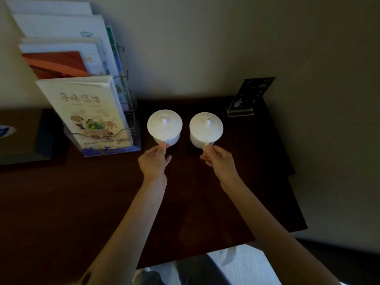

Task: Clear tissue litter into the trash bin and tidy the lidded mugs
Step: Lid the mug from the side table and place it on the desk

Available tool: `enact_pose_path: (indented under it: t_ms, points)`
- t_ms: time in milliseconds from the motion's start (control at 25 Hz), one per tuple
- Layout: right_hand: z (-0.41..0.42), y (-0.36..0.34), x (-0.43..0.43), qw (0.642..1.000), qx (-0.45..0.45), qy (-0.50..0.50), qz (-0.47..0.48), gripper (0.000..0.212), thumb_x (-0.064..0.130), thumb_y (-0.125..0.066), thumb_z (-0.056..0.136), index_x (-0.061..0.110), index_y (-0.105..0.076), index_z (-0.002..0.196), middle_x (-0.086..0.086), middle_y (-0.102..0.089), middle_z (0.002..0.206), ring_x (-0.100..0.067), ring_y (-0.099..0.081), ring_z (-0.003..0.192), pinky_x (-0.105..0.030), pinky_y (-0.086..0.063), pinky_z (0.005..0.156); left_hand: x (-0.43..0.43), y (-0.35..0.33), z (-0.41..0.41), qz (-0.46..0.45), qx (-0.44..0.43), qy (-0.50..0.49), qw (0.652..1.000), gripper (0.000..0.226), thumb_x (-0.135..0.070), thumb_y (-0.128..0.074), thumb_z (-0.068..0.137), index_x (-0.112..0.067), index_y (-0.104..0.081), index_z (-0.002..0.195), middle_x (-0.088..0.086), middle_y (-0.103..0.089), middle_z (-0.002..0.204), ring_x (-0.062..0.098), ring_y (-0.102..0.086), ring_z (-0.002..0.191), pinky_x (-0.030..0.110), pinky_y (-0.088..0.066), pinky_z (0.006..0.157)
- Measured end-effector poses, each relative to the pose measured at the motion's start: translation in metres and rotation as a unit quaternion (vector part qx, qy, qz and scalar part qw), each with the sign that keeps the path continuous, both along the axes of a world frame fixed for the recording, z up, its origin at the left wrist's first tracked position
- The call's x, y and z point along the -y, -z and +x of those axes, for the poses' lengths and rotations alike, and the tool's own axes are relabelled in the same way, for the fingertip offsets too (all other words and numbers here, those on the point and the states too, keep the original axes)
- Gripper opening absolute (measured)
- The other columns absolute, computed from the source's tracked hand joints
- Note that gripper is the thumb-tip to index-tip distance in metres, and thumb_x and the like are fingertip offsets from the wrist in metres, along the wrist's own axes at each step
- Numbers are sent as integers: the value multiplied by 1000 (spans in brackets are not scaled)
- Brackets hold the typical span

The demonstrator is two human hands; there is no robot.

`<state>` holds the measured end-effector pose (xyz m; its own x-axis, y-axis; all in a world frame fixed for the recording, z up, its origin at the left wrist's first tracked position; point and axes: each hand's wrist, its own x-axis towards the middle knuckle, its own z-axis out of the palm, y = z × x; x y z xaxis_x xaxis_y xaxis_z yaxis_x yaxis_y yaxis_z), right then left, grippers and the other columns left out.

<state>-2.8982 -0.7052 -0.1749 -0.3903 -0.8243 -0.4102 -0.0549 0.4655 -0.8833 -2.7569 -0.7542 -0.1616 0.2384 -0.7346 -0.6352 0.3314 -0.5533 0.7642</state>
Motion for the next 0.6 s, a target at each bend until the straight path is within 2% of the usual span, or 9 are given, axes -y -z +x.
enact_pose_path:
  t_ms: [200,360,600]
  points:
    - [-8,11,34,999,22,-33,15,24,31,-47,94,24,-61,75,5,-64,85,-13,-64,94,-32,-51,89,22,10,-16,22,17,-59,998,16,-15,-63,84,-15,-63,69,12,-62,118,18,-57,107,23,-54,65]
    - [-9,18,54,998,30,-49,21,25,31,-47,94,23,-60,74,4,-64,85,-16,-64,97,-33,-51,89,37,17,-19,40,30,-84,995,17,-16,-64,83,-17,-63,67,12,-61,119,16,-59,100,24,-55,72]
    - [-14,24,77,997,25,-66,38,25,32,-46,94,24,-59,74,5,-62,84,-17,-63,97,-37,-51,93,53,23,-27,45,37,-100,993,16,-16,-64,83,-18,-62,67,10,-63,114,19,-58,105,27,-56,76]
